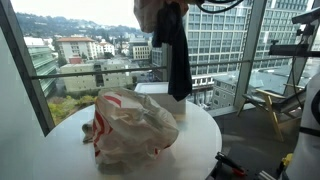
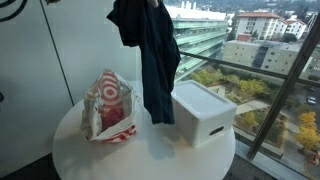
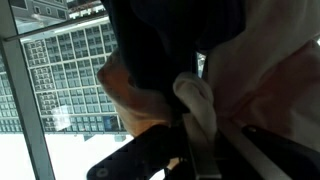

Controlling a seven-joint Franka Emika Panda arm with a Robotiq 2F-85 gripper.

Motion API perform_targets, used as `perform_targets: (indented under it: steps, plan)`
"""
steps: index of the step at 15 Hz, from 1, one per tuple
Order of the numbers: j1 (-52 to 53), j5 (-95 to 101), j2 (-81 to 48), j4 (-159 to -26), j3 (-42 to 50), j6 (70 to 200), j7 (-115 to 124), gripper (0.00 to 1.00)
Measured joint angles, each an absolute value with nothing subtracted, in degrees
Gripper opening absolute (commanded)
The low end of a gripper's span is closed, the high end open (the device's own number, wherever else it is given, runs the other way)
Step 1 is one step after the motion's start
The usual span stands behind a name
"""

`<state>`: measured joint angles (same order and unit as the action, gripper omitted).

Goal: Take the t-shirts out of the plastic bag.

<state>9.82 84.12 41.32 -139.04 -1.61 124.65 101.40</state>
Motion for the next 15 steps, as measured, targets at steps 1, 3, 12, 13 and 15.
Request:
perform_targets:
  steps: [1, 3, 12, 13, 15]
  plan:
    - [9.8, 83.0, 41.5, -141.2, 0.4, 125.4, 100.8, 0.03]
    - [9.6, 80.7, 41.1, -145.6, 4.9, 129.0, 99.9, 0.03]
    - [0.0, 68.9, 28.3, -157.4, 17.9, 143.9, 89.5, 0.03]
    - [-0.8, 66.5, 26.3, -157.7, 18.1, 145.4, 86.5, 0.03]
    - [-1.6, 61.1, 21.8, -158.4, 18.1, 149.5, 80.7, 0.03]
